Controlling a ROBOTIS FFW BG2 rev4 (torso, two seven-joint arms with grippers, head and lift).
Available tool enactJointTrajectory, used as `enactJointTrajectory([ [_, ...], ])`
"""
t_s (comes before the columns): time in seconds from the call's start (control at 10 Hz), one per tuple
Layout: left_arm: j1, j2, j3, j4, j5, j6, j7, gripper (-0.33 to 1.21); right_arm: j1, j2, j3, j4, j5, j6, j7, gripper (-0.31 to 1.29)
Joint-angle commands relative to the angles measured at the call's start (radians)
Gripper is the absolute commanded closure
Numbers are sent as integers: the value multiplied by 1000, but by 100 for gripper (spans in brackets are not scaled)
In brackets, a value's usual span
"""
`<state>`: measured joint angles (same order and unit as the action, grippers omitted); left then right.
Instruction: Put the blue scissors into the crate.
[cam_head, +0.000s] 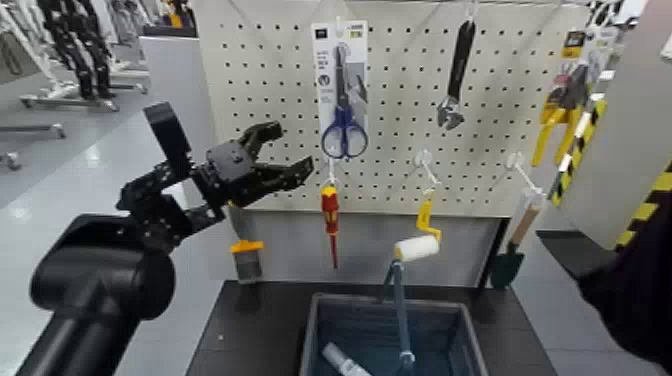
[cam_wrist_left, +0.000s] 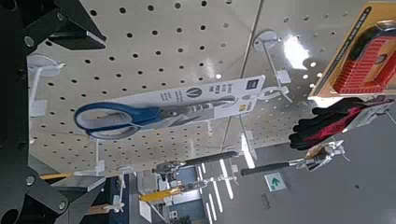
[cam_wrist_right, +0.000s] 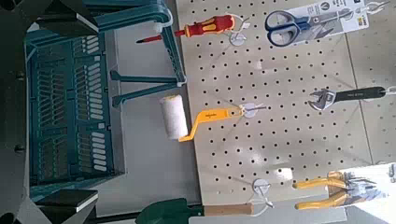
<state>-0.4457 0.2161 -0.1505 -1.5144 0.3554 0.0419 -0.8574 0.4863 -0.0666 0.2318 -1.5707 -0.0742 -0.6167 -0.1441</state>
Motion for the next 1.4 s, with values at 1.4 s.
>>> enactJointTrajectory([
  [1.4, -295, -40, -143, 264, -21, -129, -83, 84, -14, -7, 4, 9, -25, 0, 29, 8],
])
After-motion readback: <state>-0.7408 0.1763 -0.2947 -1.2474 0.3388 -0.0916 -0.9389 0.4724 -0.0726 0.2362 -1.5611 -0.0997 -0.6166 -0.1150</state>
